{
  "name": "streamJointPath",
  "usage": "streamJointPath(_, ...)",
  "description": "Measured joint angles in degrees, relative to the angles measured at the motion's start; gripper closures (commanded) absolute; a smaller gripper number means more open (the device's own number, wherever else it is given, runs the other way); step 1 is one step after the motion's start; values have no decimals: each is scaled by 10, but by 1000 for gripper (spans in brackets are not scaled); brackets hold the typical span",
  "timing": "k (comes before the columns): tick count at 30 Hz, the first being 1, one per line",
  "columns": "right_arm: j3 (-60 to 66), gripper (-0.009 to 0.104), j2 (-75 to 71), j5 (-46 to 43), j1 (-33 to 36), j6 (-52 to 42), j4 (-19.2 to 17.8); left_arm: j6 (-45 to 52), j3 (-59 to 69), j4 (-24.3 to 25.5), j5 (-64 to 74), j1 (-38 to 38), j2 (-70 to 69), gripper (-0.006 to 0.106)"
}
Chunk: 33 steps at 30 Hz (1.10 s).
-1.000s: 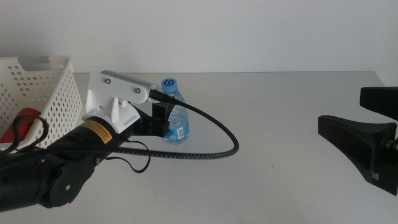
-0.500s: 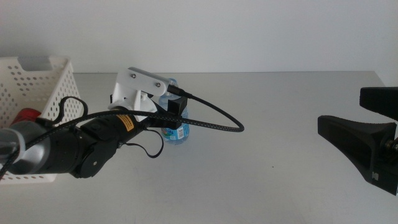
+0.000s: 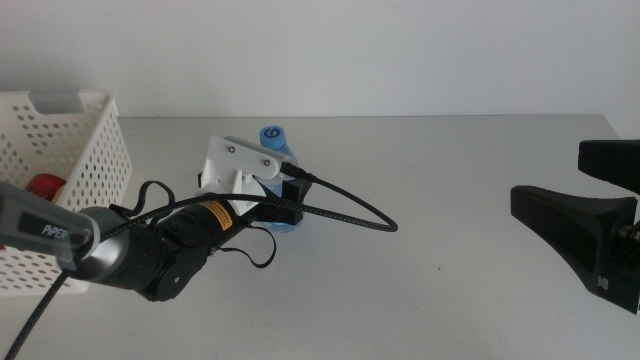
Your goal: Use arms to grab the bottles and put them into the dustbin to the left of the table.
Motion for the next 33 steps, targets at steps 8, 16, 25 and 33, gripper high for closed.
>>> streamJointPath(8, 0, 30, 0, 0, 0, 0, 0, -1, -2, -31, -18, 0, 8, 27)
streamJointPath(16, 0, 30, 0, 0, 0, 0, 0, -24, -2, -35, -18, 0, 8, 73)
streamJointPath(25, 0, 30, 0, 0, 0, -2, 0, -47, 1, -8, 149, 0, -102, 89)
streamJointPath(33, 0, 30, 0, 0, 0, -2, 0, -47, -42, 2, 327, 12, -229, 89)
